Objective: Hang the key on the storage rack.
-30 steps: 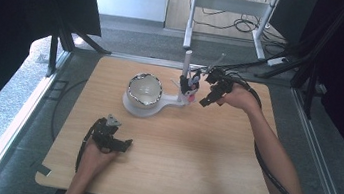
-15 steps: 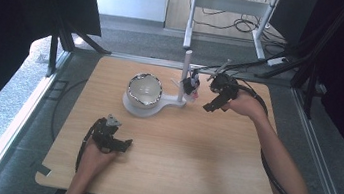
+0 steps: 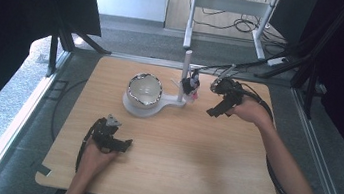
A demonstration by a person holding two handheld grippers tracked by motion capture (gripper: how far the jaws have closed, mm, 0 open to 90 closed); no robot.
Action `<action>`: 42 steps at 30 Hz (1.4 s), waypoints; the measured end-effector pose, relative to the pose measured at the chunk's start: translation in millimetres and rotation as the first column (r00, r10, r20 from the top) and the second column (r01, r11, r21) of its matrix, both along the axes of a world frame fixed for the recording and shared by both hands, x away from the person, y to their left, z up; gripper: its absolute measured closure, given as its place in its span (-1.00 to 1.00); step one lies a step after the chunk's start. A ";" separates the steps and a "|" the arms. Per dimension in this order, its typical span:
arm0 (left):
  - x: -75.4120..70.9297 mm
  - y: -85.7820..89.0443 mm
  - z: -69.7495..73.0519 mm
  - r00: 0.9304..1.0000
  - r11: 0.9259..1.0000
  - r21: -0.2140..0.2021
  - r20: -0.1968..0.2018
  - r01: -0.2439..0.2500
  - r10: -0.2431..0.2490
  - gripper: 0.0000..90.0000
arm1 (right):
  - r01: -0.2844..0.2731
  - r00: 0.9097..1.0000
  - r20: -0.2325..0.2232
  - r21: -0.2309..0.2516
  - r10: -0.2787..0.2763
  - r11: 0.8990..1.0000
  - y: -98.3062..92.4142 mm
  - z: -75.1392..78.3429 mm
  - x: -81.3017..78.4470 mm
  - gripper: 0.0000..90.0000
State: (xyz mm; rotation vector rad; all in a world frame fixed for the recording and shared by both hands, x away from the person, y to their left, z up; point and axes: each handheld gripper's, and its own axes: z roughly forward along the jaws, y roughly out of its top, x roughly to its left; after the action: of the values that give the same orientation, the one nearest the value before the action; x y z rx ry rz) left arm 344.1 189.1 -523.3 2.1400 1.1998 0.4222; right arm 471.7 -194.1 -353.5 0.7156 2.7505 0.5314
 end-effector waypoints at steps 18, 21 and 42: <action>-0.1 -0.2 -0.1 1.000 1.000 -0.002 0.001 -0.002 0.002 -0.96 | 0.010 1.000 0.013 0.014 -0.010 1.000 -28.2 -4.0 -24.0 -0.96; -0.1 -0.2 -0.1 1.000 1.000 -0.002 0.001 -0.002 0.002 -0.96 | 0.024 1.000 0.017 0.024 -0.024 0.999 -37.3 -6.0 -28.1 -0.96; -0.1 -0.2 -0.1 1.000 1.000 -0.002 0.002 -0.002 0.002 -0.96 | 0.083 0.995 0.045 0.061 -0.086 0.995 -76.5 -15.9 -53.1 -0.91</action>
State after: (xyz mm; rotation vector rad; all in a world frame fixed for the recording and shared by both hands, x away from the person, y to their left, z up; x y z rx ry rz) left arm 344.0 188.9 -523.5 2.1370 1.2007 0.4237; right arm 418.6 -270.5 -369.4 0.8178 2.6570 0.6056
